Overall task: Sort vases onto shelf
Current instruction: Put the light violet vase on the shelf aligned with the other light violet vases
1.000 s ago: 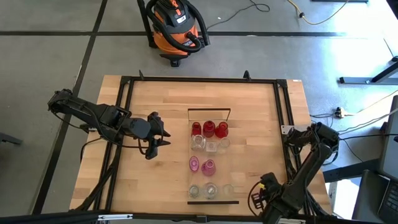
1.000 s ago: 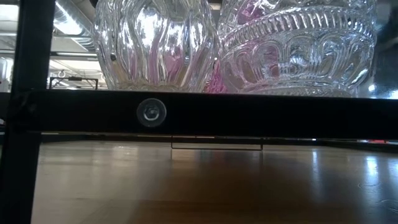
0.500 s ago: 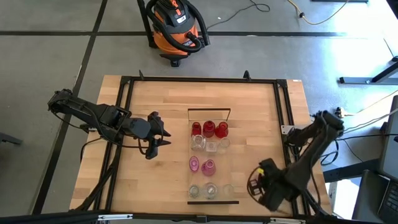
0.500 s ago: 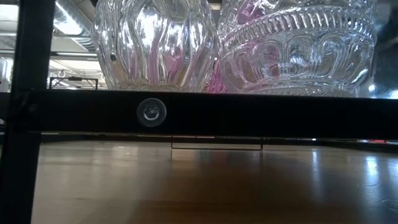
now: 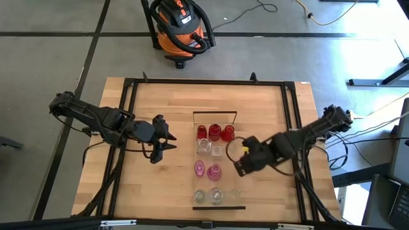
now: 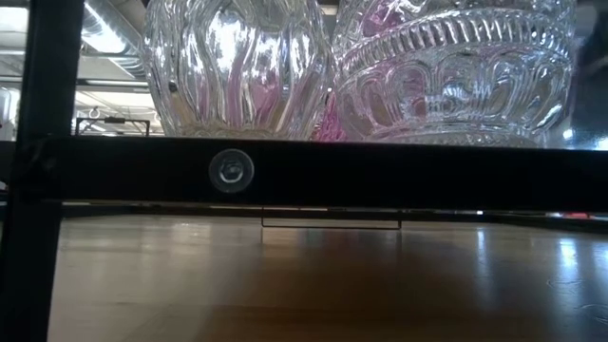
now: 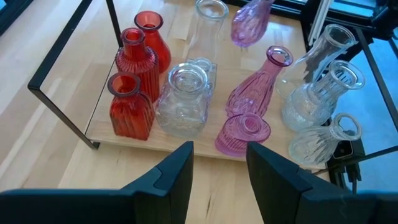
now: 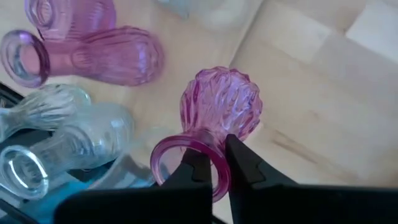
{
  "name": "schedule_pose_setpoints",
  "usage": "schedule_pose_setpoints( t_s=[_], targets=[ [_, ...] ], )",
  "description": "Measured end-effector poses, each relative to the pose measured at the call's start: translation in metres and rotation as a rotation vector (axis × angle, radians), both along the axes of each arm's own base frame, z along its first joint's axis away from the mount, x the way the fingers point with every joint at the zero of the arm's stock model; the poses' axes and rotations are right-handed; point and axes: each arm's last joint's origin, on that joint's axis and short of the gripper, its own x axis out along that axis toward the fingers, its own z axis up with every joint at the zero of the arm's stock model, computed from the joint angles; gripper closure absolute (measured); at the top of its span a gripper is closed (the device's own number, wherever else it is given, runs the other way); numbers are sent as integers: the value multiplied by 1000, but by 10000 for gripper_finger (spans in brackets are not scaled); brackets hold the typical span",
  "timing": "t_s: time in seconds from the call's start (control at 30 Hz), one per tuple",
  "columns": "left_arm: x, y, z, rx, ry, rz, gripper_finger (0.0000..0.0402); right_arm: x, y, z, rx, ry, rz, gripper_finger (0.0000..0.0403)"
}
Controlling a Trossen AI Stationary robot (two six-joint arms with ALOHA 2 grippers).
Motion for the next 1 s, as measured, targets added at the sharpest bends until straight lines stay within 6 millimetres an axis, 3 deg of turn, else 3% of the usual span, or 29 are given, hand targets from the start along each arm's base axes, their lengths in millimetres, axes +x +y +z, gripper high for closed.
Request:
schedule_pose_setpoints(
  t_s=[0.27,0.73,1.0],
  targets=[
    [0,1,0,-4,-6,27,259,21,-18,-4,70,-13,81,401],
    [0,1,0,-1,-6,33,259,55,-10,-38,105,2,154,402],
    [0,1,0,14,-5,22,259,68,-12,-46,120,-27,160,402]
  ],
)
